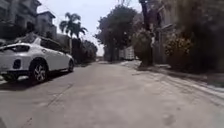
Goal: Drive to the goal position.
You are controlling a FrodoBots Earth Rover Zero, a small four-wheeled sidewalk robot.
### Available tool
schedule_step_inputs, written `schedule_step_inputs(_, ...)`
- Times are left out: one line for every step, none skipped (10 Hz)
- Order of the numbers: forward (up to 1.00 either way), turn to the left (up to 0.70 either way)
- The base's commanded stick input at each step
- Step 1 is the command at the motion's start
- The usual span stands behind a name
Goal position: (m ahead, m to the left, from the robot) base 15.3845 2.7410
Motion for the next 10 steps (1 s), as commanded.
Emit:
schedule_step_inputs(1.0,0.0)
schedule_step_inputs(1.0,0.0)
schedule_step_inputs(1.0,0.0)
schedule_step_inputs(1.0,0.0)
schedule_step_inputs(1.0,0.0)
schedule_step_inputs(1.0,0.0)
schedule_step_inputs(1.0,0.0)
schedule_step_inputs(1.0,0.0)
schedule_step_inputs(1.0,0.0)
schedule_step_inputs(1.0,0.0)
